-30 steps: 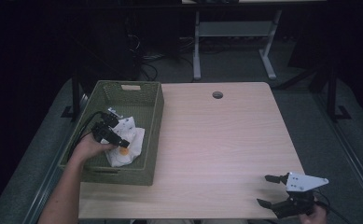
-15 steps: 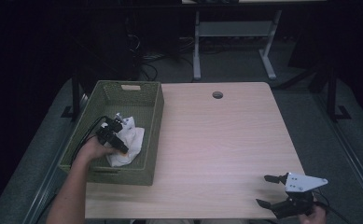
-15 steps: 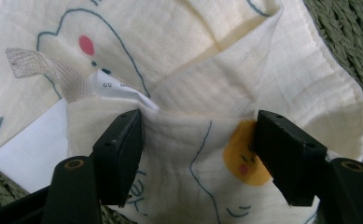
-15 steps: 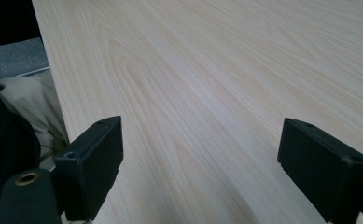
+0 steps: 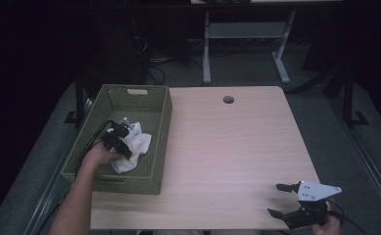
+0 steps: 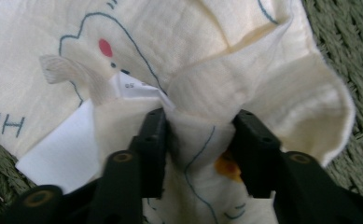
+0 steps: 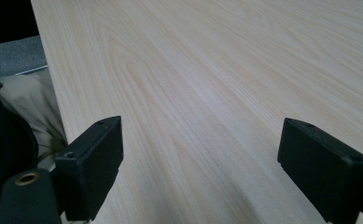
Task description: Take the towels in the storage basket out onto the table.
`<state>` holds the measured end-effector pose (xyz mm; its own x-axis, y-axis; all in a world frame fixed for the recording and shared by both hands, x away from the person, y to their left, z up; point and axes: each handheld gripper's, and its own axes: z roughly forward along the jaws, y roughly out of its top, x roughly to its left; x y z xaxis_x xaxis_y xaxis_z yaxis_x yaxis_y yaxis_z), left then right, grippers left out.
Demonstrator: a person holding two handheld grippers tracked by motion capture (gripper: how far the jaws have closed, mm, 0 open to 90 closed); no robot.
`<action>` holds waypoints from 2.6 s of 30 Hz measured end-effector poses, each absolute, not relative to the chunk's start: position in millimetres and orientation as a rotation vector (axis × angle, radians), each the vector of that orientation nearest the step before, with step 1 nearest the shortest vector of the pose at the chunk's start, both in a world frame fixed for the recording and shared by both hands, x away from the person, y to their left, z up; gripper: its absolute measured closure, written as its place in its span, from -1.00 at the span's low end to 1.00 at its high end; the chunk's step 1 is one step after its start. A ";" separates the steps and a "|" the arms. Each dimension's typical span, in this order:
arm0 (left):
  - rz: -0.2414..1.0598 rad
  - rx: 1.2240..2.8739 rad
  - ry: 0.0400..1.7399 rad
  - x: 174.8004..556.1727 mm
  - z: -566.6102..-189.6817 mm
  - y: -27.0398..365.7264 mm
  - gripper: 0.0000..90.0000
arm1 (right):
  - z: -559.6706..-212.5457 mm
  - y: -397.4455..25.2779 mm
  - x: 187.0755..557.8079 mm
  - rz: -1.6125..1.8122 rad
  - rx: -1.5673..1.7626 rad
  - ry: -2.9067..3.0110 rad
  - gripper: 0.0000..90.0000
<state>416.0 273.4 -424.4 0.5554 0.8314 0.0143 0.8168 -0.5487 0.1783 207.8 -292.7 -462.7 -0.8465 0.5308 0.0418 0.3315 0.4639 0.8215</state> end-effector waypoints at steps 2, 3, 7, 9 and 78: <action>0.146 2.630 1.396 415.6 -423.3 271.3 0.59 | -462.5 -292.2 207.4 1.329 0.746 2.489 -0.69; 0.148 2.636 1.396 415.3 -423.2 270.0 0.63 | -462.5 -292.1 207.5 1.328 0.748 2.491 -0.69; 0.130 2.611 1.413 415.2 -420.9 272.1 0.67 | -462.2 -292.6 207.8 1.329 0.750 2.490 -0.69; 0.132 2.592 1.419 414.5 -418.9 274.6 0.68 | -462.1 -292.9 207.6 1.328 0.748 2.488 -0.69; 0.013 1.802 1.167 380.2 -321.3 298.5 0.67 | -460.5 -296.1 206.6 1.343 0.768 2.441 -0.69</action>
